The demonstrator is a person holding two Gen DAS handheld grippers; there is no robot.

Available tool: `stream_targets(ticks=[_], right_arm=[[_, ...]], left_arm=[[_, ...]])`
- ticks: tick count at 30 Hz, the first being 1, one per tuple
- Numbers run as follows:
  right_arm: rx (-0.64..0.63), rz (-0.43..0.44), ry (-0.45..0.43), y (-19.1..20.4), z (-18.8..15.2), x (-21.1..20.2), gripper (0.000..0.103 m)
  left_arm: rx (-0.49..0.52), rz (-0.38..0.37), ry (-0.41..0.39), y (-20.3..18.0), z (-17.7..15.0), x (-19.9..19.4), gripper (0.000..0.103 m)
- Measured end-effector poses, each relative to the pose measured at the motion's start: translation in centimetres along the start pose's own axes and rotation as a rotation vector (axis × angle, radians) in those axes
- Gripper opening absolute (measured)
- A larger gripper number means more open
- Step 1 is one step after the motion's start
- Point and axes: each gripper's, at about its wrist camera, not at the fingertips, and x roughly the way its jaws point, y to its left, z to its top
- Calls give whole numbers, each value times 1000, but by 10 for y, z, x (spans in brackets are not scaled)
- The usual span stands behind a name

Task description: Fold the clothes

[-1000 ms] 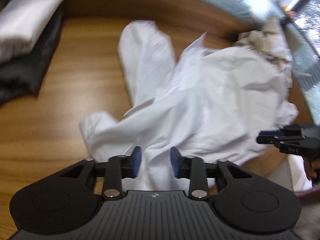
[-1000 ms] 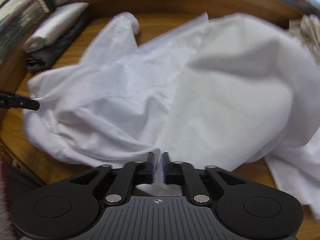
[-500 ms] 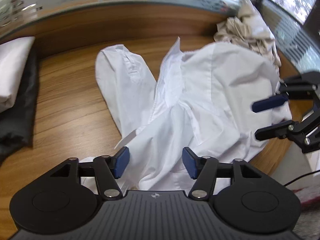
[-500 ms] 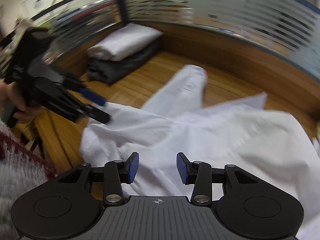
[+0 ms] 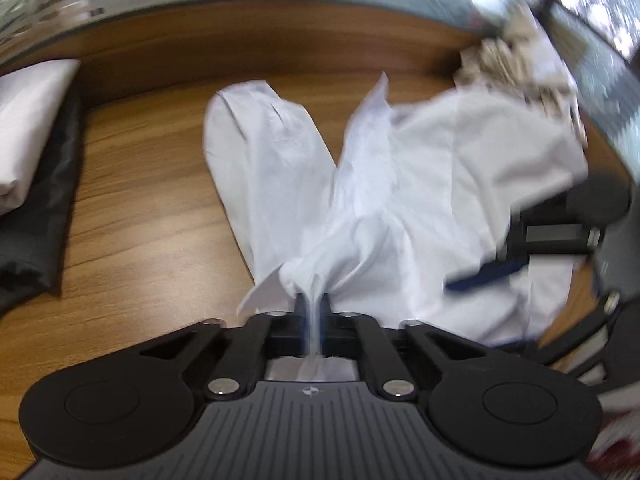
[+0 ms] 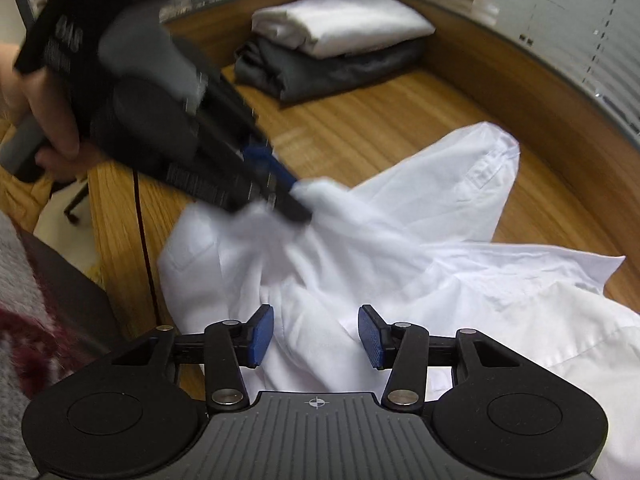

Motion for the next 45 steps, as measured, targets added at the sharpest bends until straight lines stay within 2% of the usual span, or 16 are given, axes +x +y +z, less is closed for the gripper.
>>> stream_targets(ticks=[1, 4, 7, 8, 12, 17, 21, 25, 28, 29, 30, 31, 35, 40, 42, 45], right_arm=[[2, 1, 3, -1, -1, 1, 41], [26, -11, -8, -4, -3, -1, 4], [91, -56, -81, -13, 0, -16, 4], [115, -79, -111, -16, 2, -24, 4], [188, -155, -213, -29, 10, -53, 4], [256, -178, -307, -42, 23, -82, 4], [287, -168, -354, -46, 35, -94, 4], [305, -159, -381, -49, 43, -100, 4], [312, -158, -385, -50, 45, -102, 4], [314, -163, -384, -49, 45, -102, 4], [314, -180, -381, -49, 45, -100, 4], [314, -196, -378, -49, 44, -99, 4], [332, -219, -343, -55, 42, -85, 4], [315, -221, -306, -49, 42, -80, 6], [324, -193, -332, -48, 39, -91, 12], [346, -107, -355, -48, 34, -105, 12]], left_arm=[[-32, 8, -21, 4, 4, -4, 2], [-125, 11, -77, 17, 16, -18, 2], [-174, -13, -97, 24, 26, -30, 6], [-175, -19, -110, 23, 28, -37, 12], [-160, -57, -170, 18, 36, -67, 51], [-23, -69, -218, -7, 47, -90, 69], [32, -16, -188, -30, 51, -77, 72], [17, 89, -119, -46, 51, -53, 72], [-18, 133, -79, -48, 47, -39, 71], [-15, 155, -72, -48, 44, -36, 54], [-19, 156, -65, -44, 42, -35, 16], [-23, 156, -57, -41, 39, -34, 8], [-65, 115, -46, -24, 34, -41, 7], [-233, 1, -19, 4, 35, -45, 6], [-250, -6, -22, 6, 36, -47, 6], [-257, -15, -24, 6, 39, -49, 6]])
